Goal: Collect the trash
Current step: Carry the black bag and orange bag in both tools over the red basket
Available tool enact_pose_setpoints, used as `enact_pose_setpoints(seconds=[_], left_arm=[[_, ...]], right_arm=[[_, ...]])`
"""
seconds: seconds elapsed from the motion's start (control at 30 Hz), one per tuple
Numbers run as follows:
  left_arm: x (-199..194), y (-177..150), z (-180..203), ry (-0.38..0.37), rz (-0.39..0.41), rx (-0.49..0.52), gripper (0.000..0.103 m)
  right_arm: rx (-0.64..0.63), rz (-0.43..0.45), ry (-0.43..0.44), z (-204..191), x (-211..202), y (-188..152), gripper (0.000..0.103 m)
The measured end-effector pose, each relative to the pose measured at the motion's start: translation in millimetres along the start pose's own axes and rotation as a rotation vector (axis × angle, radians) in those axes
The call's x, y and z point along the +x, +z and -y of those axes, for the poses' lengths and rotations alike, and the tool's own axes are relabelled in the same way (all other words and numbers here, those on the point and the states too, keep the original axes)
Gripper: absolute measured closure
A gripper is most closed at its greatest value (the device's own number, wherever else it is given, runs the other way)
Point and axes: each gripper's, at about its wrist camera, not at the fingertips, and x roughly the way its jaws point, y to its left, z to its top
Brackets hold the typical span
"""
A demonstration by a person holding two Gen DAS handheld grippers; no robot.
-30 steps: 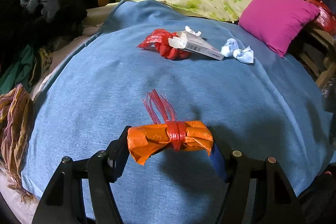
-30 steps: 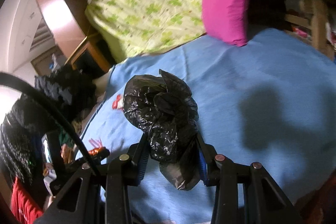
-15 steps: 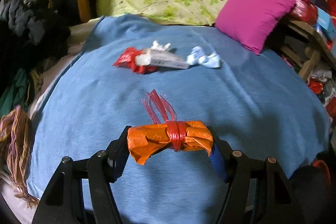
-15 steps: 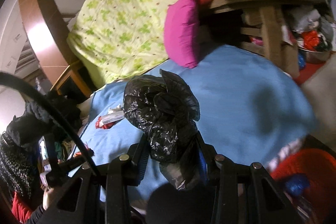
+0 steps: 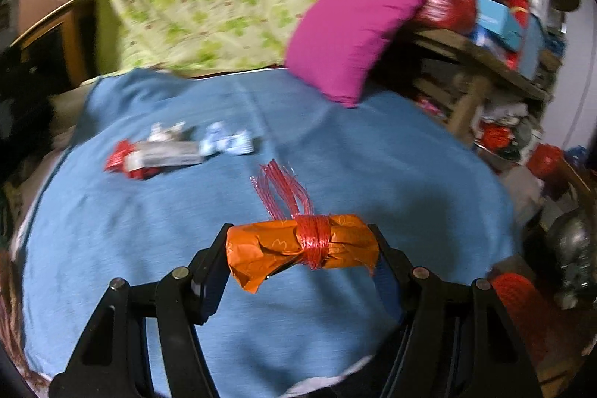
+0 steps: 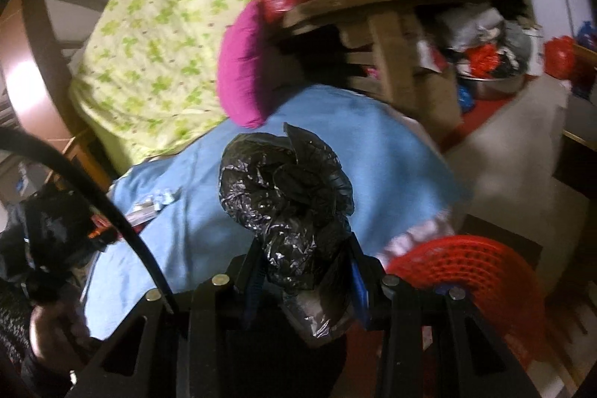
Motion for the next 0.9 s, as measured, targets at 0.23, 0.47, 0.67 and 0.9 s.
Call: enact_pose_setpoints(seconds=[0.23,0.47,0.67,0.9], left_arm=[[-2.7,7.4,74.6,-0.117,0.003,0.104,0.034],[-3.7,1.4,134.2,-0.208,-0.027,0.201,0.034],[-6.8,0.2,157.7,-0.248,-0.032,0.241,0.034],[-4.5,-3.8,165.9,-0.270,-0.050,0.253,0.034]], right_arm=[[0.070,-0.032,-0.118,53.2,-6.9,-16.4,0.061],[0.117,-0.075,-0.201,88.9,-11.6,-32.9,0.061],[0.119,-0.107,-0.253,103.4,-12.6,-42.9,0.061],[0.140,-0.132,-0.285,113.3,-12.7,-51.9,0.060]])
